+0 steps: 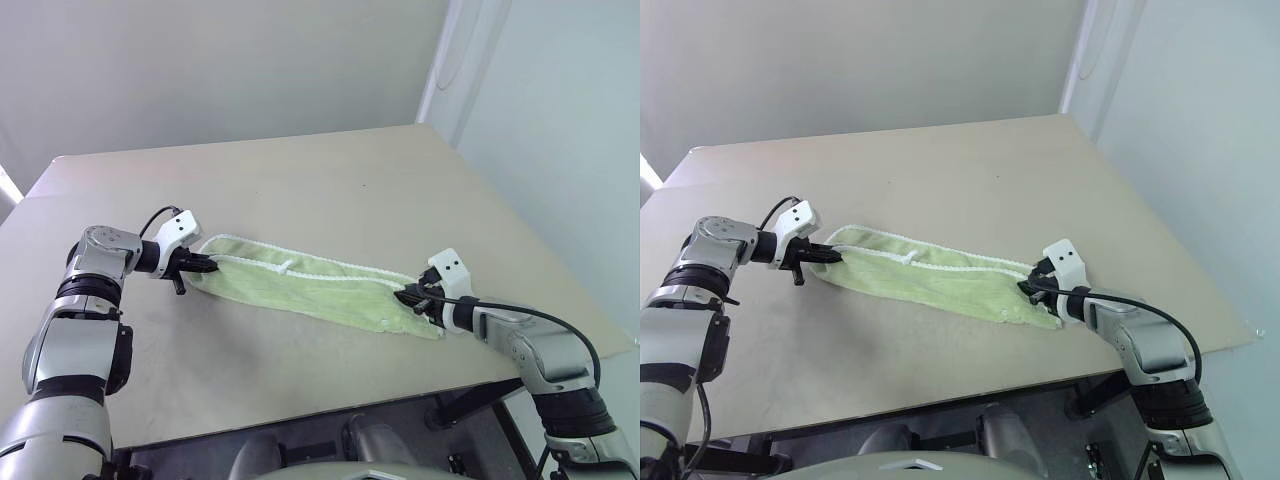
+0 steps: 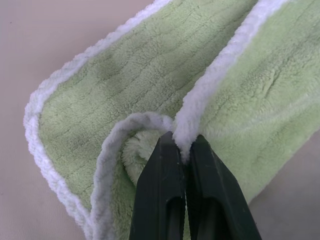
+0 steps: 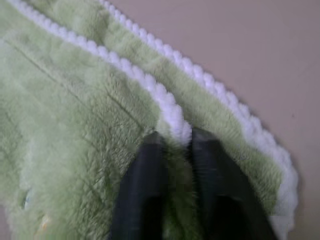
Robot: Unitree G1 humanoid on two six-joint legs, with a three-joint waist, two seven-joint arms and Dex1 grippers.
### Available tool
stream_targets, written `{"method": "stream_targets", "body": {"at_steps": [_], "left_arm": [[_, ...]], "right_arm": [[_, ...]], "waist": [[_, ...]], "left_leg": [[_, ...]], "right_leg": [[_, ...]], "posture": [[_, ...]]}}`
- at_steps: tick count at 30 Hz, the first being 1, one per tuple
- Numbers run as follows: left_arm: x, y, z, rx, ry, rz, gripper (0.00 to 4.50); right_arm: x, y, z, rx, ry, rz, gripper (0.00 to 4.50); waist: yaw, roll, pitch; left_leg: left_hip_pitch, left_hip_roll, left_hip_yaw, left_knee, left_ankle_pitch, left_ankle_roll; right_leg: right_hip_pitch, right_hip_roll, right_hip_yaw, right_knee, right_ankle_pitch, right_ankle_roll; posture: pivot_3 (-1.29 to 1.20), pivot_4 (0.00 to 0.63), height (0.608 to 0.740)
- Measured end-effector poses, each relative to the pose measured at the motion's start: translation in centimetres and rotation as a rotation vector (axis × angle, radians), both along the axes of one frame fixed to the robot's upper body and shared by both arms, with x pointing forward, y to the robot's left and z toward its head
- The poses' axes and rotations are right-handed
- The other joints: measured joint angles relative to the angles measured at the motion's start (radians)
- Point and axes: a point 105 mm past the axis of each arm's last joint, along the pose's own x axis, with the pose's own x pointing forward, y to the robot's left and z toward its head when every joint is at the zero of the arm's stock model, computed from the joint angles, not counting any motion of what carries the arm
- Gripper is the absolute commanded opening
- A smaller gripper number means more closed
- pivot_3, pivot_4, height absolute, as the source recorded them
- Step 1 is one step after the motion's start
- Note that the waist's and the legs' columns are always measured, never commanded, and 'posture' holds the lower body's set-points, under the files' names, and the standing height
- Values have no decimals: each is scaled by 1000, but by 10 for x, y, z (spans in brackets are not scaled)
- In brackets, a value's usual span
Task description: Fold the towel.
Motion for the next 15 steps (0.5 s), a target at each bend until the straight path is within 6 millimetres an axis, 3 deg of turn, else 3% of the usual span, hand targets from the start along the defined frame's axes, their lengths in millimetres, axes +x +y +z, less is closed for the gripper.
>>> {"method": "stream_targets", "body": {"at_steps": [6,10,13,15], "left_arm": [[3,0,5,-42,-11,32,0],[16,-2,25,-173,-64,122,0],[42,-13,59,-305,-193,235,0],[56,-15,81,-356,-271,311,0]], "right_arm": [[-2,-3,19,19,-70,-5,29],[16,-17,63,57,-228,-87,29],[38,-23,110,86,-402,-141,29],[51,-22,131,105,-482,-158,29]], "waist": [[0,0,0],[0,0,0],[0,0,0],[0,0,0]], "left_leg": [[0,0,0,0,0,0],[0,0,0,1,0,0],[1,0,0,2,0,0],[1,0,-1,1,0,0]], "right_leg": [[0,0,0,1,-1,-1],[0,0,0,1,-1,-1],[0,0,0,3,0,-1],[0,0,-1,3,1,1]], "posture": [[0,0,740],[0,0,740],[0,0,740],[0,0,740]]}}
